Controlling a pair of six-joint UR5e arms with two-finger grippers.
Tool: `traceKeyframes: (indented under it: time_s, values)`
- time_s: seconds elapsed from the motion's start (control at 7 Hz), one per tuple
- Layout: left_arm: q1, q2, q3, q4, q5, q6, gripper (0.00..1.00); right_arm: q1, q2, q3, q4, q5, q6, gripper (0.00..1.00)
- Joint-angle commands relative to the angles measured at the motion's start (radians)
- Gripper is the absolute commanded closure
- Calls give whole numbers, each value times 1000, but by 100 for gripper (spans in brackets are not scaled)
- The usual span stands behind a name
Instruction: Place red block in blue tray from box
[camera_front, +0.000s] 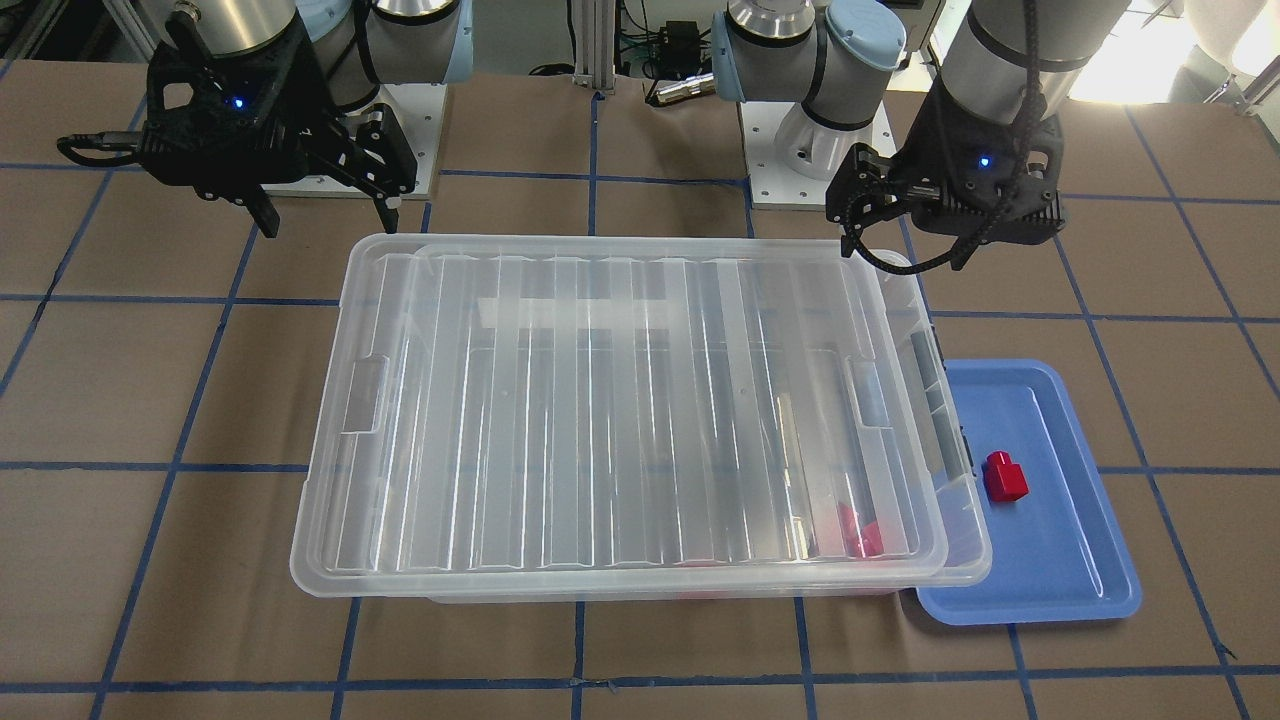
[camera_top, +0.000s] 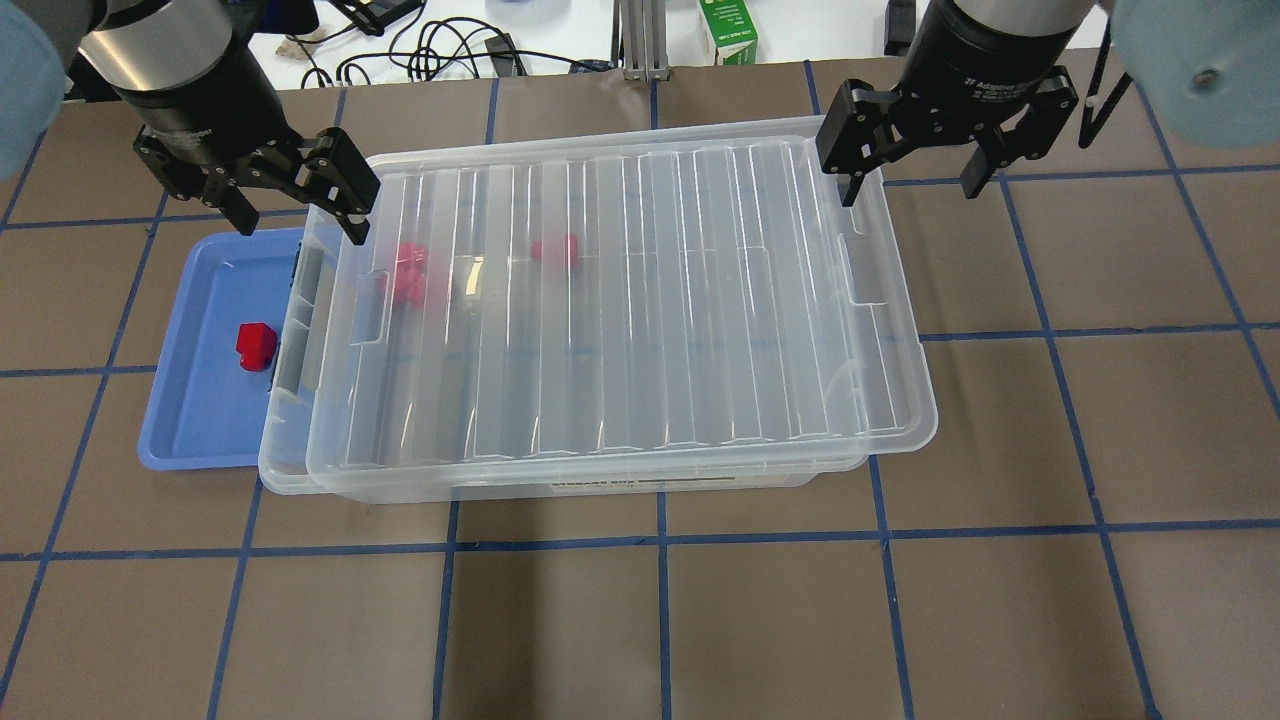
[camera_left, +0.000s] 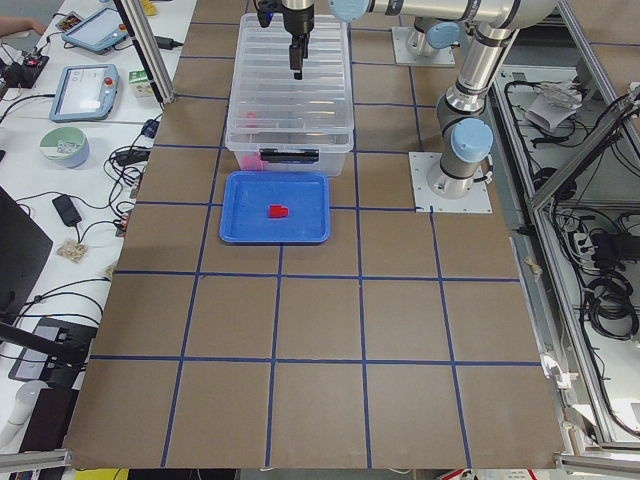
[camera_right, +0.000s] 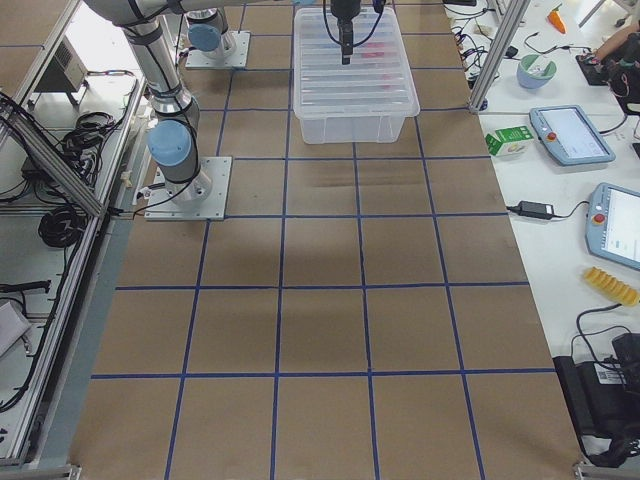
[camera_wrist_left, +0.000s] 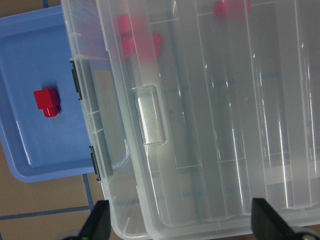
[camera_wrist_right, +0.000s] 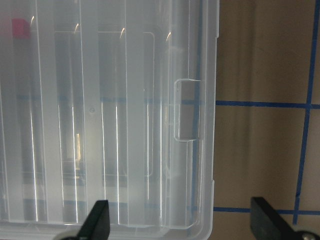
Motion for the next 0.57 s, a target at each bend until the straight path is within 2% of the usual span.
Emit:
traceKeyframes:
  time_s: [0.0, 0.43]
  values:
    - [0, 3, -16, 24, -25, -3, 0, 1, -1, 0, -2, 2, -1, 0]
    - [-2, 11, 3, 7, -12, -16, 0, 0, 0, 2, -3, 2, -1, 0]
